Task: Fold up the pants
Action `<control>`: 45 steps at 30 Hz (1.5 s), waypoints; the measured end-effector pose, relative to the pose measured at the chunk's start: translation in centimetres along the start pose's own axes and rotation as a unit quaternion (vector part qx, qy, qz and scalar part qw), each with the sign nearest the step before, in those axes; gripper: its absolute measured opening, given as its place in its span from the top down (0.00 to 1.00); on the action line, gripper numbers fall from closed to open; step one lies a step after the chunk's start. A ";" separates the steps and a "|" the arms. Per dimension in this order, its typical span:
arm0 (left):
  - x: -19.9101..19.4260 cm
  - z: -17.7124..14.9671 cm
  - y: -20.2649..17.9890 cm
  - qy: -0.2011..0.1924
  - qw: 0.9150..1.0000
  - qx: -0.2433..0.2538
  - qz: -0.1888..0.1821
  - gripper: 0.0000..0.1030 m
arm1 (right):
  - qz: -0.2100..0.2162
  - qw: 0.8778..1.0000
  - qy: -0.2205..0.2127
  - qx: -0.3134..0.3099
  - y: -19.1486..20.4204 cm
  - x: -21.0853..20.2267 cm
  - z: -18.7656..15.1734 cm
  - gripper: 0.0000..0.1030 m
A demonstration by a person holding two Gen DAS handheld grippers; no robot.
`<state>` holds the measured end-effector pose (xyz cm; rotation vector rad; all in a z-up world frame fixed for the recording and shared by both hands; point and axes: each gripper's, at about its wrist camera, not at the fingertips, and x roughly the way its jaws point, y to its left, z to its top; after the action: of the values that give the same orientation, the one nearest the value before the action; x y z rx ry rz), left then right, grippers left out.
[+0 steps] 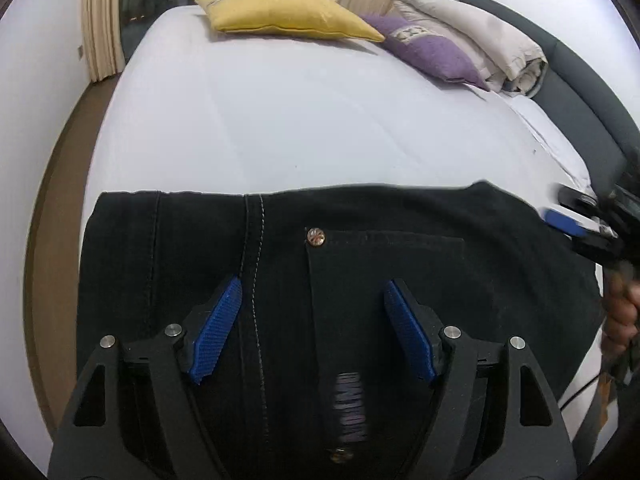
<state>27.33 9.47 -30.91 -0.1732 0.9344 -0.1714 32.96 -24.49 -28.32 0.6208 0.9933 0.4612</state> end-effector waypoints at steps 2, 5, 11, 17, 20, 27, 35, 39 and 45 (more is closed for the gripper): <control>0.1 -0.2 -0.2 -0.003 1.000 0.026 0.010 0.29 | -0.029 0.998 0.044 0.019 -1.5 3.8 0.0 0.54; 0.0 -0.4 0.5 -0.001 1.000 0.027 0.000 0.29 | -0.032 0.998 0.025 0.045 -5.1 2.8 0.5 0.90; -0.9 -1.5 -1.1 -0.002 0.999 0.028 0.027 0.29 | -0.093 0.986 -0.091 0.103 -11.3 -11.5 -2.0 0.78; -0.1 -2.1 -2.7 0.005 0.997 0.047 0.057 0.28 | -0.133 0.978 -0.104 0.125 -19.2 -18.7 -6.5 0.55; -0.1 -2.2 -2.8 0.012 0.997 0.048 0.061 0.28 | -0.139 0.960 -0.141 0.198 -25.2 -23.4 -7.9 1.00; -2.3 -0.9 -5.0 0.003 0.999 0.013 0.043 0.28 | -0.138 0.948 -0.202 0.204 -23.7 -29.6 -10.3 0.52; 1.1 -3.1 -9.7 0.040 0.998 0.042 0.029 0.27 | -0.101 0.950 -0.178 0.236 -28.8 -29.3 -12.9 0.92; 0.7 -2.8 -10.2 0.045 0.998 0.032 0.035 0.27 | -0.215 0.921 -0.215 0.243 -27.4 -33.8 -13.7 0.69; -1.2 -3.9 -12.3 0.032 0.999 0.015 -0.012 0.27 | -0.185 0.921 -0.258 0.226 -21.7 -33.9 -16.2 0.39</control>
<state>22.63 -2.49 -29.52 -0.1512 0.9927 -0.2133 4.38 -57.15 -28.07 0.8874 0.6805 -0.2762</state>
